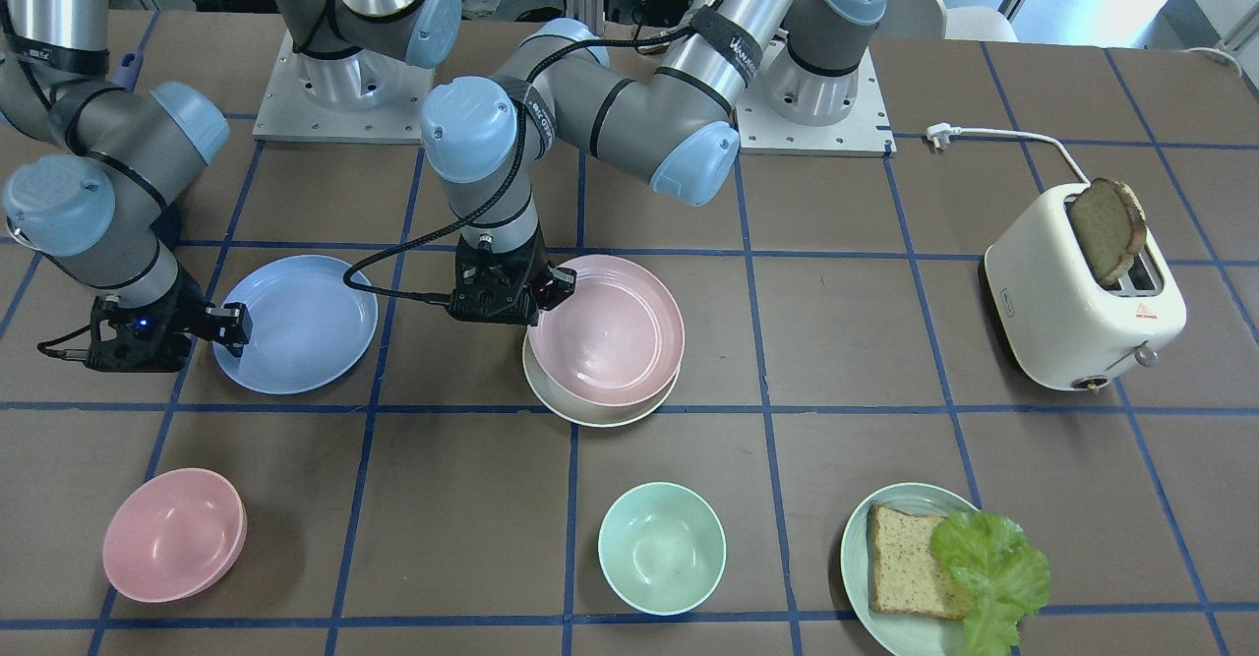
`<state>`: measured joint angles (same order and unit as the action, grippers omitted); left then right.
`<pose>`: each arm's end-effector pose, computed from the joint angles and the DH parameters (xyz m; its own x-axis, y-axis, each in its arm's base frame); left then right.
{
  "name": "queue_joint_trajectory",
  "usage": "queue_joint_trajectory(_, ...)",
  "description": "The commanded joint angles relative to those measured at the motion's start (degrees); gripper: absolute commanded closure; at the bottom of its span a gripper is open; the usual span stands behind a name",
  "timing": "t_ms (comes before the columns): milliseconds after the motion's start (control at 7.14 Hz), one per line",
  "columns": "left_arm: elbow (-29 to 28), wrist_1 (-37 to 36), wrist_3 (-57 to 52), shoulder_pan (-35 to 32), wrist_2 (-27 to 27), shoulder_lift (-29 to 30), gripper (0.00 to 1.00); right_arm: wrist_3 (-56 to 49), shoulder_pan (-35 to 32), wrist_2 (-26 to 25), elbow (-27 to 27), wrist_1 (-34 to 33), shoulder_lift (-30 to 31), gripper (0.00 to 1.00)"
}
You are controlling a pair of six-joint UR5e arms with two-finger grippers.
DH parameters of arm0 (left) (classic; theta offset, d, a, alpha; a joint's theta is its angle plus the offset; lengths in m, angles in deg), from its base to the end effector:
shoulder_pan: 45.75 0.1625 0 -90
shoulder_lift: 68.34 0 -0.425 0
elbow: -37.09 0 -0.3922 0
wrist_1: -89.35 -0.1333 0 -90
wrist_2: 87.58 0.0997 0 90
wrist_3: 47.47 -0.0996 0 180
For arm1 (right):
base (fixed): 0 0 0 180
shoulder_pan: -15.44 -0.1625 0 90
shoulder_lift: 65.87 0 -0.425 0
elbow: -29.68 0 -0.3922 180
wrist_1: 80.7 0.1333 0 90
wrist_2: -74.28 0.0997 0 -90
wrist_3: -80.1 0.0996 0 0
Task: Stack three plates with pink and blue
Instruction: 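Carry the pink plate onto the cream plate while the right gripper reaches the blue plate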
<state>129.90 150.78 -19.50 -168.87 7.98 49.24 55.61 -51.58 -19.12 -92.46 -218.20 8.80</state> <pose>-0.4487 -0.4614 0.2385 -0.9909 0.0900 -0.1004 0.0922 0.9956 -0.0174 -0.0690 -0.4891 0.1840 -0.9982 -0.0270 0.0542 -0.0257 0.9994 0.0241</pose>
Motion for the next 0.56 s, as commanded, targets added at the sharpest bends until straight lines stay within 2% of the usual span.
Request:
queue_joint_trajectory(0,0.0,-0.2,1.3,0.0,0.0,0.3,0.05,0.8,0.0,0.1,0.1,0.8,1.0,0.34)
queue_joint_trajectory(140,-0.1,-0.2,1.0,0.2,-0.2,-0.2,0.00,0.8,0.0,0.1,0.1,0.8,1.0,0.39)
queue_joint_trajectory(420,-3.6,0.3,0.4,2.7,-0.8,-2.4,0.00,0.8,0.0,0.5,0.1,1.9,1.0,0.50)
